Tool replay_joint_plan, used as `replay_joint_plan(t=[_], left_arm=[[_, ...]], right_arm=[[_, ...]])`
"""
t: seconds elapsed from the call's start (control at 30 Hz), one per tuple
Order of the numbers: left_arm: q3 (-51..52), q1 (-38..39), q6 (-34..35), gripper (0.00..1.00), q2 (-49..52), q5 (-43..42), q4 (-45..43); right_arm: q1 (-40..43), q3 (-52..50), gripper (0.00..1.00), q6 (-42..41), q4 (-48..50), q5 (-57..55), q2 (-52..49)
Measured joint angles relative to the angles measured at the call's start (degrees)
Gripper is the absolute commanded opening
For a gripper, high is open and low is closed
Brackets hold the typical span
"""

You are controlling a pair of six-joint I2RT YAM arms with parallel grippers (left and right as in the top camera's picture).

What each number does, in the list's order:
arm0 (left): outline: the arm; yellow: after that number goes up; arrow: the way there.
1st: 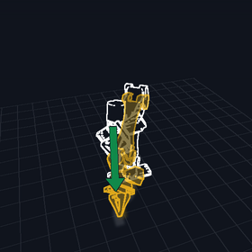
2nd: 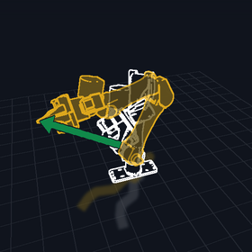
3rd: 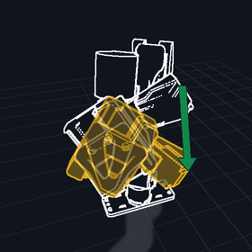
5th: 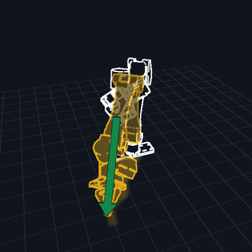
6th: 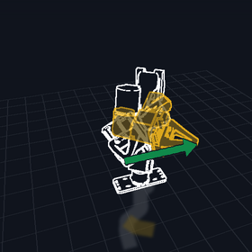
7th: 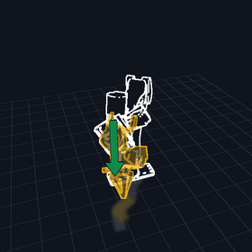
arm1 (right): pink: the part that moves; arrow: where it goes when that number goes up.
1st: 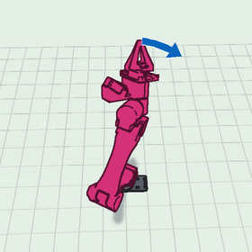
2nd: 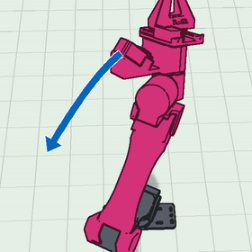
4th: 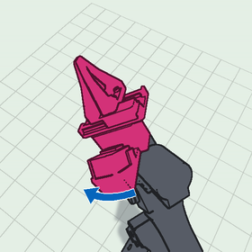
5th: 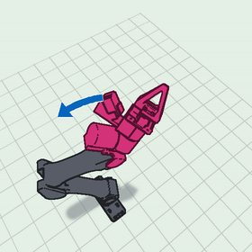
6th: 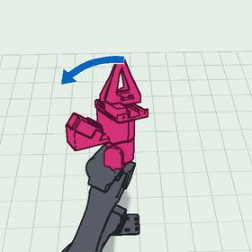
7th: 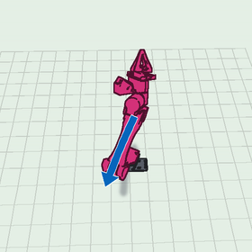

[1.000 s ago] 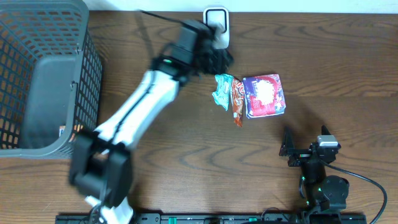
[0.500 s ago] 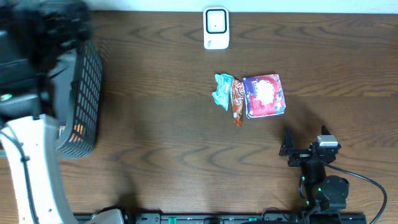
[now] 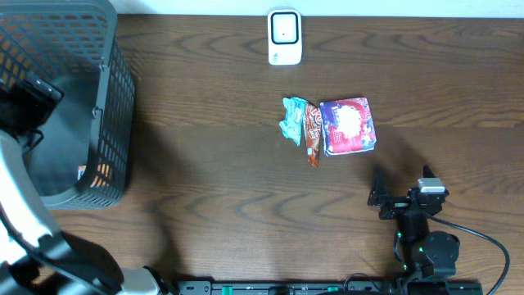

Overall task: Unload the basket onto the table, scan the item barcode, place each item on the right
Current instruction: 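Reach the left gripper into the basket and grasp the white tissue pack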

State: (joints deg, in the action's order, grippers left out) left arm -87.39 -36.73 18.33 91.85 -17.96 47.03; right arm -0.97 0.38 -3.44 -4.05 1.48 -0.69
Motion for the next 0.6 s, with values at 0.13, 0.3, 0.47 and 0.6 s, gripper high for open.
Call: replay_joint_plan(t=[0.13,0.3,0.47,0.6], left_arm=[[0.0,0.0,4.46,0.98,5.73,2.97,3.87],[0.07,1.36,10.14,0.98,11.1,6.45,7.23],[1.03,4.94,16.9,0.98,11.67,13.18,9.03],[2.89,7.56,20.98,0.98,11.67,16.92,8.02]], right_arm=[[0.0,0.0,0.99,0.0,0.0,0.0,0.0],[0.0,0.0,0.99,0.0,0.0,0.0,0.0],[0.0,0.0,0.99,0.0,0.0,0.0,0.0],[0.0,0.0,0.99,0.0,0.0,0.0,0.0]])
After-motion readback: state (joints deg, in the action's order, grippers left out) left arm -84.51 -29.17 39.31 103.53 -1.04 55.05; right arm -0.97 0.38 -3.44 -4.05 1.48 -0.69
